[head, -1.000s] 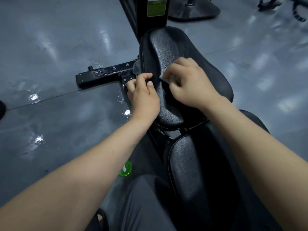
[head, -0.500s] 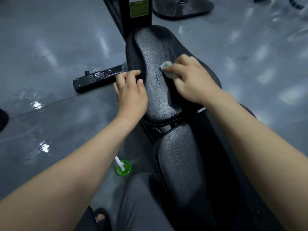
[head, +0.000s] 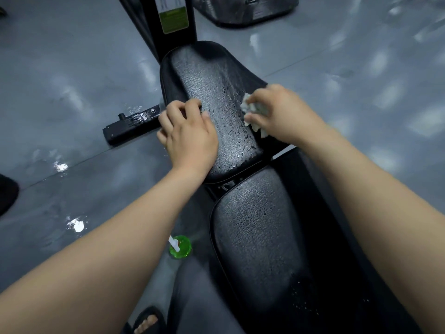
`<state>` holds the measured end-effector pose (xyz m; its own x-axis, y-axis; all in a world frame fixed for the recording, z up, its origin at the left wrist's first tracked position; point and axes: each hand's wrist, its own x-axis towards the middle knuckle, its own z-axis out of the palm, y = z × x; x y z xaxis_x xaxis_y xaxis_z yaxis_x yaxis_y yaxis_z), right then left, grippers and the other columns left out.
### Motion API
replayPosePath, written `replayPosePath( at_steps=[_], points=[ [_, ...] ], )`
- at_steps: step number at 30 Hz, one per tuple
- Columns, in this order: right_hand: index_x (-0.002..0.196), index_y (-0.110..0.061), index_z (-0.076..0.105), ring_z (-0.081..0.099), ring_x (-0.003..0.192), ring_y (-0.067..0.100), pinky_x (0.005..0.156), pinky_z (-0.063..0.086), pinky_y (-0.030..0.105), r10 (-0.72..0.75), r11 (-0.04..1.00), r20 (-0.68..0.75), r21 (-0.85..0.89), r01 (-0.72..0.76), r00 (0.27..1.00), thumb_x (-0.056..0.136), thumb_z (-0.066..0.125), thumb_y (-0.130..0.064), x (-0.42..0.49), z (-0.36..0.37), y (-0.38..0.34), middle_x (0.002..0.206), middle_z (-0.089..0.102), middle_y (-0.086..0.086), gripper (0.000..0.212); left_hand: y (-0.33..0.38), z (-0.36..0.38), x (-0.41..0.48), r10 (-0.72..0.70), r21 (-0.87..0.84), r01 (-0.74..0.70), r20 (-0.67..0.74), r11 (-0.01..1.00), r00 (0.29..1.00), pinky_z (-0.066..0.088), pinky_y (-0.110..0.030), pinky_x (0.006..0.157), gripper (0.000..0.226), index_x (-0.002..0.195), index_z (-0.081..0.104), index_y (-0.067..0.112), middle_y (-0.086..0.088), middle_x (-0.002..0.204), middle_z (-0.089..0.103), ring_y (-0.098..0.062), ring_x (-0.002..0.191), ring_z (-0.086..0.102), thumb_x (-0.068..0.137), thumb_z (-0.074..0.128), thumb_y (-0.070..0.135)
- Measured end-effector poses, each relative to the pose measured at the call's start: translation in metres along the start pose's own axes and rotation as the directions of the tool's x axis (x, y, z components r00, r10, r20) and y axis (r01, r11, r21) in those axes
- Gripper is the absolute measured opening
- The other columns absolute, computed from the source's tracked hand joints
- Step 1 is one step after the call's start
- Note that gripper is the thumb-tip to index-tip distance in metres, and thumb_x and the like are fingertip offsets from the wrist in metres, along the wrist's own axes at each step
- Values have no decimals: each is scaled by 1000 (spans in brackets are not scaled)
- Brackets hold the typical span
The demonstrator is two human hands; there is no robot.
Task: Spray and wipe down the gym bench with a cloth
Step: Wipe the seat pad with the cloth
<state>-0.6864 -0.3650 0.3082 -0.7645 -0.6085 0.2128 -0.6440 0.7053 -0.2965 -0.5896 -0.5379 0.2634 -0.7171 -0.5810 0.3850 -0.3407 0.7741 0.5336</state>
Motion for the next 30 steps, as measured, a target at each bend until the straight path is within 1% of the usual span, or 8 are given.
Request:
replayPosePath(
  at_steps=[4,7,9,11,15,18,25,30],
  points=[
    [97,-12,60,58,87,35,70,48,40,164,983,-113,-65,-172,980,92,63,-49,-6,4,8,86,59,9,37,-1,3,-1,-3,24,4,-30,1000,1000,35,-48,100,29,124,59,31,-2,134,48,-29,128,41,97,47,37],
    [92,-12,64,56,83,28,74,49,39,44,999,-71,-13,-45,996,86,54,-60,-14,7,-3,82,58,5,50,-1,3,-1,4,35,-3,-34,999,999,36,-48,100,30,124,59,31,-2,134,48,-29,128,41,97,47,35],
    [114,-13,69,59,94,28,87,48,37,-37,999,46,7,36,998,83,52,-64,-18,0,0,93,62,8,62,-1,3,-1,0,37,1,-34,999,999,36,-48,99,30,124,59,31,-3,134,49,-29,128,42,96,47,34],
    [137,-16,59,57,102,28,93,43,32,-95,995,133,23,93,987,88,63,-56,-23,-5,8,105,58,8,63,-2,3,-3,2,41,0,-34,999,999,37,-49,99,31,124,59,30,-4,133,49,-30,127,42,96,47,32],
    [113,-19,62,48,99,23,89,41,33,-33,995,35,97,29,999,85,71,-52,-32,-3,25,108,42,2,44,-1,3,-3,-2,40,3,-29,999,1000,37,-50,99,31,124,60,30,-4,133,49,-31,127,42,96,46,30],
    [95,-16,58,50,95,27,80,42,35,6,998,-4,63,-5,1000,79,64,-59,-35,0,23,99,45,2,46,0,2,-3,-10,58,12,-22,998,1000,37,-50,99,32,124,60,30,-4,132,49,-31,126,42,96,45,29],
    [114,-22,61,53,99,24,86,46,36,-277,955,31,122,272,960,82,77,-40,-59,19,-20,108,55,2,40,-2,2,-4,-2,68,4,-23,998,1000,38,-50,97,34,124,60,29,-6,131,50,-33,126,43,95,45,27],
    [117,-24,61,48,102,27,92,47,46,-182,981,19,73,180,983,81,79,-42,-70,9,10,112,52,4,44,0,1,-5,-6,69,8,-20,998,1000,37,-49,97,35,125,60,29,-7,131,50,-33,127,43,95,44,26]
  ],
)
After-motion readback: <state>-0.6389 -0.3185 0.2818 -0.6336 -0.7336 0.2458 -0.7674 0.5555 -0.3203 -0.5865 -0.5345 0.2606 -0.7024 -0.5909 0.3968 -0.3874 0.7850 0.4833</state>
